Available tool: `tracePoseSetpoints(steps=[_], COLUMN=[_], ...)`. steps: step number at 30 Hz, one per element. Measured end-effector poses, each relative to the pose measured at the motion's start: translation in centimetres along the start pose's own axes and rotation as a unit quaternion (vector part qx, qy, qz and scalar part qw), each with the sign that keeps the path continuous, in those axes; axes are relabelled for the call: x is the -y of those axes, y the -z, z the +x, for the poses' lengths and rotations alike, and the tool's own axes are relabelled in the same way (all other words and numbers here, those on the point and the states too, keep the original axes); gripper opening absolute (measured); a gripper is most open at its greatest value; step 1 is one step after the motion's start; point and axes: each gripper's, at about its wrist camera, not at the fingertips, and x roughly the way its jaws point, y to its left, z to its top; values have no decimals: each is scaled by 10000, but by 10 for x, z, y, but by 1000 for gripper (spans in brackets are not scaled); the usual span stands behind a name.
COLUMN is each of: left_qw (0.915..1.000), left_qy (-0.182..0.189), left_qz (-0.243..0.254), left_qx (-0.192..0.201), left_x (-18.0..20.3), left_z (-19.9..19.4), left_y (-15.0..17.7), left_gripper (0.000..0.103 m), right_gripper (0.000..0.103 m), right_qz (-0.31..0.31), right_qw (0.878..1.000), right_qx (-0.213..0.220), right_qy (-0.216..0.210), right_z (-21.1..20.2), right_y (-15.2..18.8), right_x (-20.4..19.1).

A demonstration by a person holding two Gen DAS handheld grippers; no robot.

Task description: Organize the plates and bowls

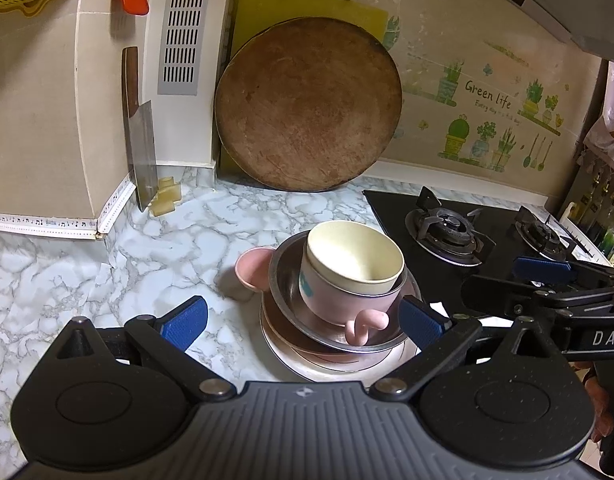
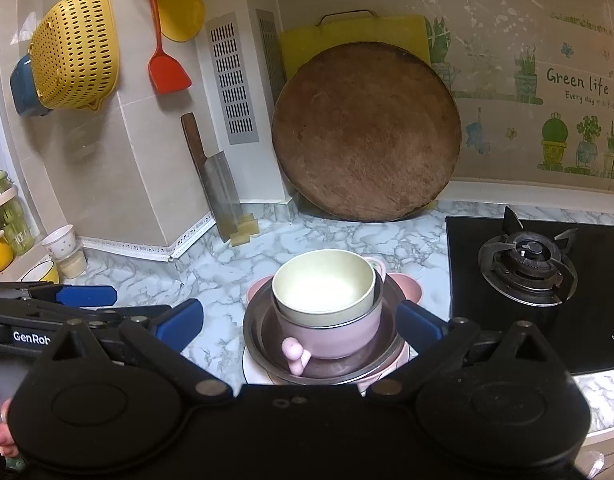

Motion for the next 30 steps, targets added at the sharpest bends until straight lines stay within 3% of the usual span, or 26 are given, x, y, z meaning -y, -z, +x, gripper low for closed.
tracePoseSetpoints(steps=[30], left_qw=[9999], left_qy=[-74], left_qz=[-37], left_qx=[88], left_x=[2], left_z=[0], left_y=[-2], left_gripper=[102], right_gripper=[103], right_qz=[47], right_qw=[9999], right_qx=[-54], right_qy=[-115], right_z=[8], right_y=[-4], right_x=[4])
